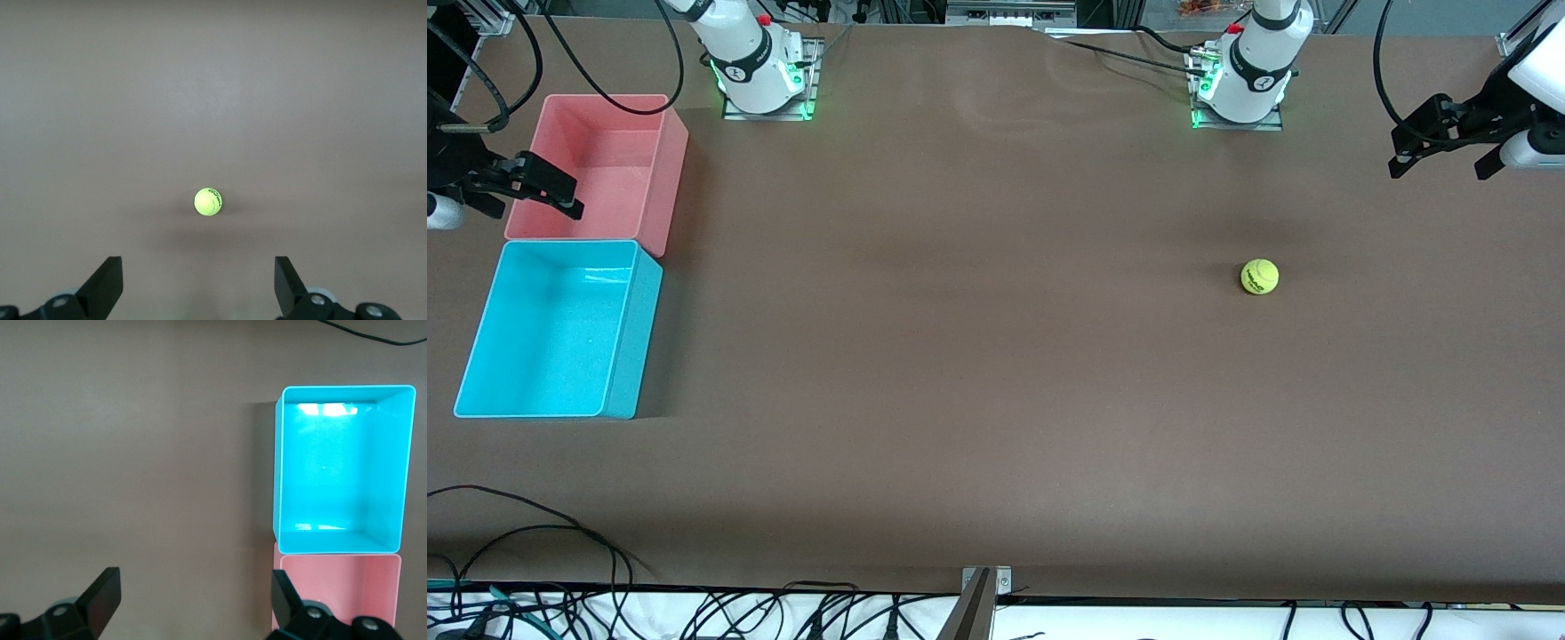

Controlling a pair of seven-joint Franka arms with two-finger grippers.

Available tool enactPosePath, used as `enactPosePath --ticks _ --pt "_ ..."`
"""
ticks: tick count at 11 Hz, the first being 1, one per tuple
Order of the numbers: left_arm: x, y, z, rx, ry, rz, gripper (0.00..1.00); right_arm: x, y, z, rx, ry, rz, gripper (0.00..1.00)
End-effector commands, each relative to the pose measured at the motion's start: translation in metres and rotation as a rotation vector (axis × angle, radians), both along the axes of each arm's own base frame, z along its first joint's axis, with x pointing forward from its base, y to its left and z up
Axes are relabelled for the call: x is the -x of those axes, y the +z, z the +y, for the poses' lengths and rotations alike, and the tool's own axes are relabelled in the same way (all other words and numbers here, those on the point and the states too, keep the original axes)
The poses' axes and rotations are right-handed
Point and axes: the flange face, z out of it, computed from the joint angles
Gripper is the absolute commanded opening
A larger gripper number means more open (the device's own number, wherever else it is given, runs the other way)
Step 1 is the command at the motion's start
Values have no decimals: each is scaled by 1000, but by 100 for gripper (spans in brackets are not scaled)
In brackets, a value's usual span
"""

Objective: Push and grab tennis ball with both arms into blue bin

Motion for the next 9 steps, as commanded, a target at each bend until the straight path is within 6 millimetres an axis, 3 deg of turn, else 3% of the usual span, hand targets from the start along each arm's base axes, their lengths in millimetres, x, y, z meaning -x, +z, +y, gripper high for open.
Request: enactPosePath --ticks 1,9 --pt "0 -1 -2 -1 -3 15 100 1 4 2 -2 -7 -8 100" --pt "-3 -12 12 3 23 38 100 2 2 4 -1 -7 0 100"
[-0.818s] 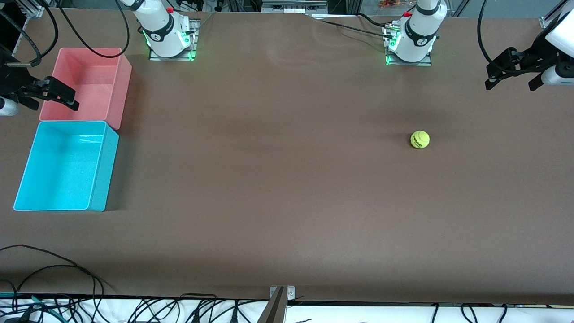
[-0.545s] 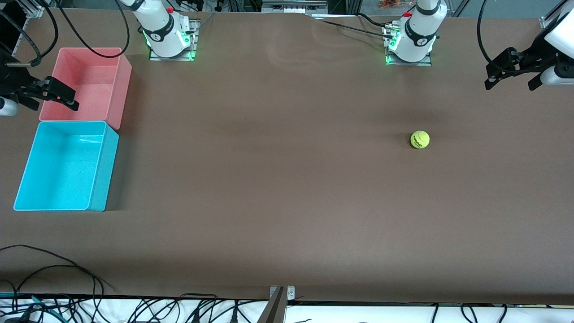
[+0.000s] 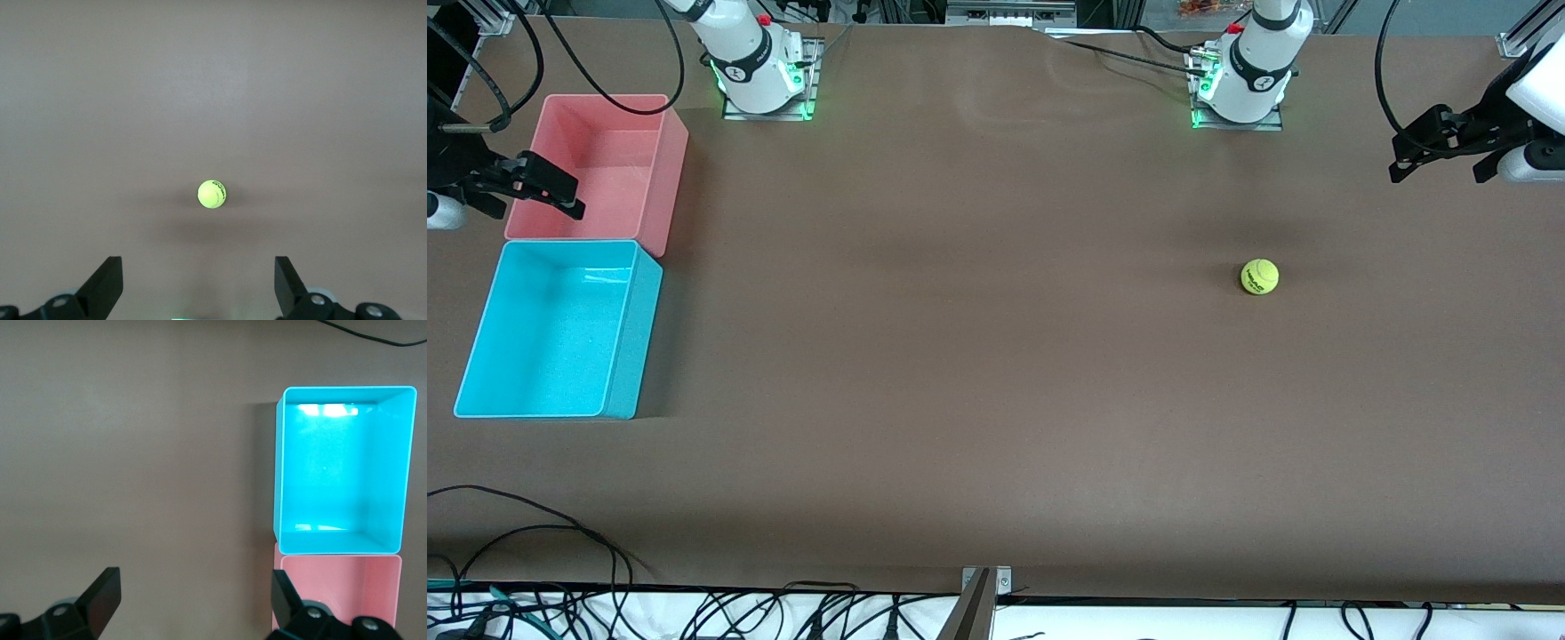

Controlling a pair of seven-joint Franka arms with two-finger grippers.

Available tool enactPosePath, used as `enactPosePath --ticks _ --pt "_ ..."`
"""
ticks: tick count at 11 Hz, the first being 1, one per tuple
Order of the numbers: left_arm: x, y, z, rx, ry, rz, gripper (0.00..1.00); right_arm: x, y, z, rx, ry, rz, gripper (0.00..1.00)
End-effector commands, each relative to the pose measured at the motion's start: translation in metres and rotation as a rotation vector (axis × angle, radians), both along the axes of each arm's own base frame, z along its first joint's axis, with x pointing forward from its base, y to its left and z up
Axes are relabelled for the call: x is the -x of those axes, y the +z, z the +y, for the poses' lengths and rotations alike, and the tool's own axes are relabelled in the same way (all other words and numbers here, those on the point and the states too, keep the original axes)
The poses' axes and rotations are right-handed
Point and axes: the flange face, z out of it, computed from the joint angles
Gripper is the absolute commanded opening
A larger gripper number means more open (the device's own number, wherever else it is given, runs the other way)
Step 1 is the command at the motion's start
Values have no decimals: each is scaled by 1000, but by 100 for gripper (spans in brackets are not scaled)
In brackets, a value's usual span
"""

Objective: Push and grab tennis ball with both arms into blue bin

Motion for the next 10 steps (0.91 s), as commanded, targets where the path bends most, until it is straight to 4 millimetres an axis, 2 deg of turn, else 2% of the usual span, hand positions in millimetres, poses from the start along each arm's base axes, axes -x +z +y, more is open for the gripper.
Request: enactPosePath --ticks 1,10 --pt "0 1 0 4 2 10 100 2 3 2 -3 -12 -1 100" --pt "5 -1 -3 2 -4 45 100 1 2 2 -4 -12 0 100"
